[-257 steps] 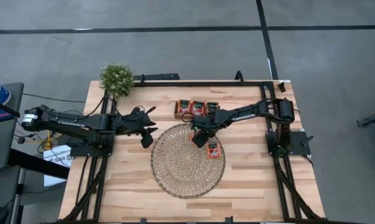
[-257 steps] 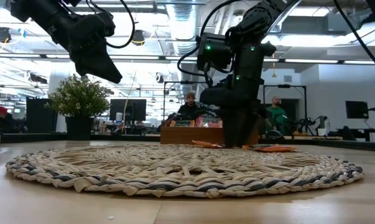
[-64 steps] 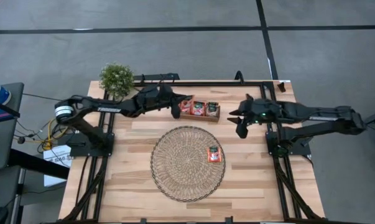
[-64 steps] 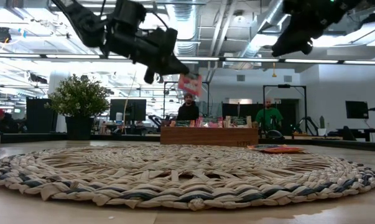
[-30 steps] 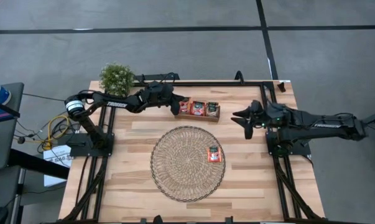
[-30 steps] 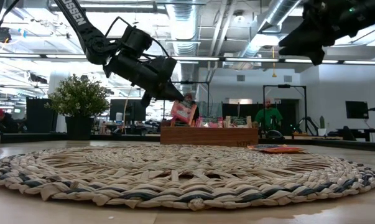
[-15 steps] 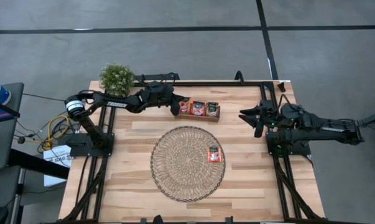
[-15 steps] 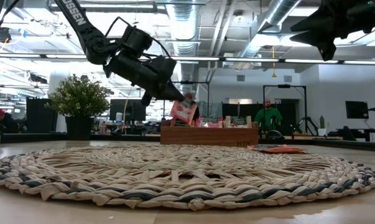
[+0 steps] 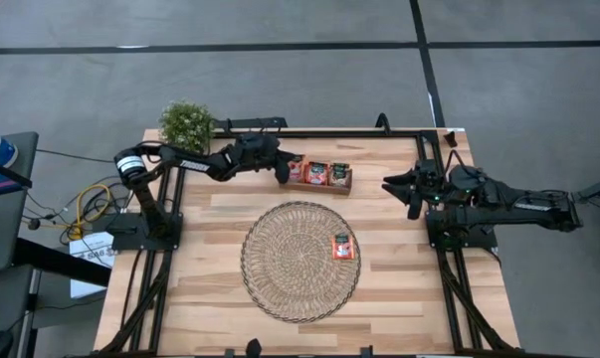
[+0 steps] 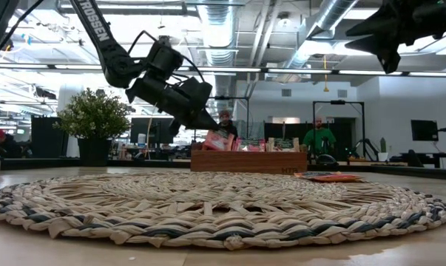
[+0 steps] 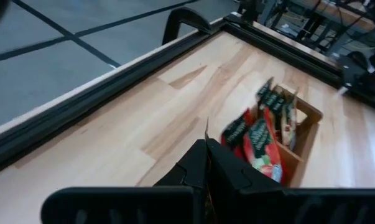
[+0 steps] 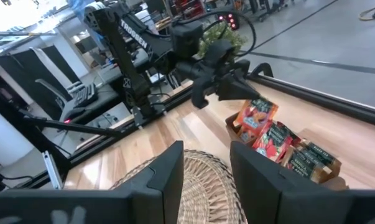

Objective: Pick & Place Tea
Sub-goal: Put the orange tea bag into the left section of the wooden organizer

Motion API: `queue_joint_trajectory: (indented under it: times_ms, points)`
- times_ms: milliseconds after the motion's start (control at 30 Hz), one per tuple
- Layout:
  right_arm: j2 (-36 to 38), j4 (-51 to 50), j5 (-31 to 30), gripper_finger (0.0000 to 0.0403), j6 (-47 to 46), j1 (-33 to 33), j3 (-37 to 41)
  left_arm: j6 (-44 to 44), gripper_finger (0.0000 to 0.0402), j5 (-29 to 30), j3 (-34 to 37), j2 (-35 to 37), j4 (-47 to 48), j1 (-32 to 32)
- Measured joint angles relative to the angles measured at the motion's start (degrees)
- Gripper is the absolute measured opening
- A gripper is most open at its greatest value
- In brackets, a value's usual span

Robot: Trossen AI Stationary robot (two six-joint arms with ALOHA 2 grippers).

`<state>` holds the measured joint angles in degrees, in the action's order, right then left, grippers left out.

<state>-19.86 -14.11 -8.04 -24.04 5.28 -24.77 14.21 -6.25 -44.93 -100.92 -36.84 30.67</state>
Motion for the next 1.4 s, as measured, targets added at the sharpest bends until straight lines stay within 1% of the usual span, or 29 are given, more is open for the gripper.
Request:
queue_joint_trajectory:
  times_ms: [233, 367, 633, 800, 1033, 1400]
  points:
    - [0.00, 0.00, 0.16, 0.0124, 0.01, 0.00, 0.00, -0.70, 0.0000, -0.01, -0.02, 0.00, 2.73, 0.09]
    - [0.00, 0.00, 0.16, 0.0124, 0.01, 0.00, 0.00, -2.59, 0.0000, 0.03, -0.02, 0.00, 4.49, 0.12]
    - [0.00, 0.02, 0.14, 0.0124, -0.01, 0.00, 0.00, -4.21, 0.0000, 0.03, -0.02, 0.00, 4.13, 0.10]
    - [0.00, 0.03, 0.14, 0.0124, -0.03, 0.00, 0.00, -4.84, 0.0000, 0.45, -0.02, 0.00, 2.34, 0.10]
    - [0.00, 0.04, 0.14, 0.0124, -0.05, 0.00, 0.00, -8.41, 0.0000, 0.47, -0.02, 0.00, 2.24, 0.09]
    - [0.00, 0.06, 0.12, 0.0124, -1.50, 0.00, 0.00, -8.87, 0.0000, 0.45, -0.04, 0.00, 2.44, 0.07]
